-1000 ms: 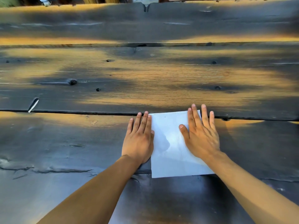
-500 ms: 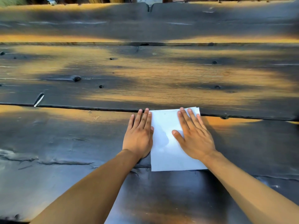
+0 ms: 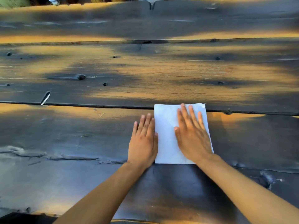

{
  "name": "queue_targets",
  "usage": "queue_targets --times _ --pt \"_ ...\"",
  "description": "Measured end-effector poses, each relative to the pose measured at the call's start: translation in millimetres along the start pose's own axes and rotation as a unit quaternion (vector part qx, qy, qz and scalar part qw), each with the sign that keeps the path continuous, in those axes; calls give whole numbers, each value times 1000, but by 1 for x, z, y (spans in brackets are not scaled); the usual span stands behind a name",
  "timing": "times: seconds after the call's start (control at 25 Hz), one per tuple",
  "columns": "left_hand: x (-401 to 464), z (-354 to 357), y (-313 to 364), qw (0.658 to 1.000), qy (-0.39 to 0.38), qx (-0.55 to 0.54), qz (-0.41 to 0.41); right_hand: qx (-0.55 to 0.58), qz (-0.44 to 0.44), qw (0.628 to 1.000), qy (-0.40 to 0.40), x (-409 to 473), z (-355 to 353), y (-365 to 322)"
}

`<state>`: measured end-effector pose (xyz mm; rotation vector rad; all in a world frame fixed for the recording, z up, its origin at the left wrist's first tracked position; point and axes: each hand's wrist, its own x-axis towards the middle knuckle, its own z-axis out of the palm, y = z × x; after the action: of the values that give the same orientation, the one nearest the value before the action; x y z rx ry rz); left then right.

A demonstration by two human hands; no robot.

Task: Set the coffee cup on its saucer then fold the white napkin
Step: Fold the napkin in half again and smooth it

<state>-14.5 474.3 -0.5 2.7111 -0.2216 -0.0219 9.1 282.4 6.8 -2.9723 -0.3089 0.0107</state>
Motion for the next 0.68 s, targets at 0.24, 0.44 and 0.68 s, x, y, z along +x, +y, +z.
queue_targets --times 0.24,0.44,0.68 --pt "-31 14 -3 993 -51 107 28 -12 -66 996 -62 -28 32 -40" --pt "-33 16 -1 989 -68 134 16 -36 -60 995 -68 -43 18 13" --pt "-32 12 3 988 -82 129 11 -49 7 996 -80 -54 0 43"
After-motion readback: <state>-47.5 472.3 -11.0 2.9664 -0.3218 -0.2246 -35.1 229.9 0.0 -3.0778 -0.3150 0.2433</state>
